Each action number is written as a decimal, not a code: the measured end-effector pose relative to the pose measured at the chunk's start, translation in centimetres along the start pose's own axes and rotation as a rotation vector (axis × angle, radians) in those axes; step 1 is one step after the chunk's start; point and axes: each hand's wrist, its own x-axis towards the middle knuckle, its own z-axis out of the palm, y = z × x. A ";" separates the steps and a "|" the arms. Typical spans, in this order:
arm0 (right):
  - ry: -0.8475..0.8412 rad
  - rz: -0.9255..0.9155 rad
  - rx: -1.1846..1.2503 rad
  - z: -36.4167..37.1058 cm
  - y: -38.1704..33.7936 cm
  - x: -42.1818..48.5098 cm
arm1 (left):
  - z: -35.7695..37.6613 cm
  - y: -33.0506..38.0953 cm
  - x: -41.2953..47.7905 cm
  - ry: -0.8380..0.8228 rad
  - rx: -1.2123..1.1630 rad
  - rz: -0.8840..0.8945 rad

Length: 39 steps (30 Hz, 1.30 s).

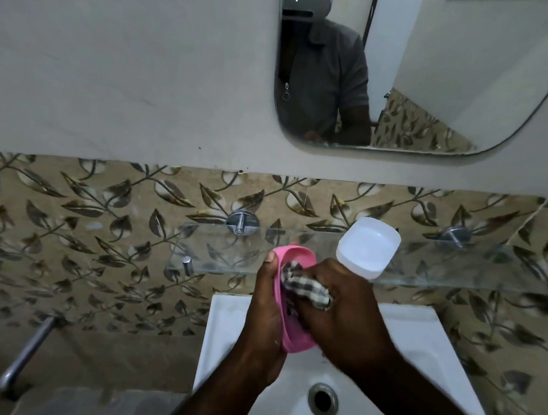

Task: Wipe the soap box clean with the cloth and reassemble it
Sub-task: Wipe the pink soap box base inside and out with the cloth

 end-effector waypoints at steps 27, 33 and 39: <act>0.190 0.527 1.029 -6.1 -1.2 -0.1 | -1.4 1.1 0.2 -0.248 -0.214 -0.048; 0.167 0.057 0.127 -4.4 -2.7 -0.8 | -1.4 0.1 0.4 -0.276 -0.141 -0.055; 0.069 -0.210 -0.553 -1.0 -1.7 -0.3 | -1.9 0.0 0.4 -0.157 -0.040 0.006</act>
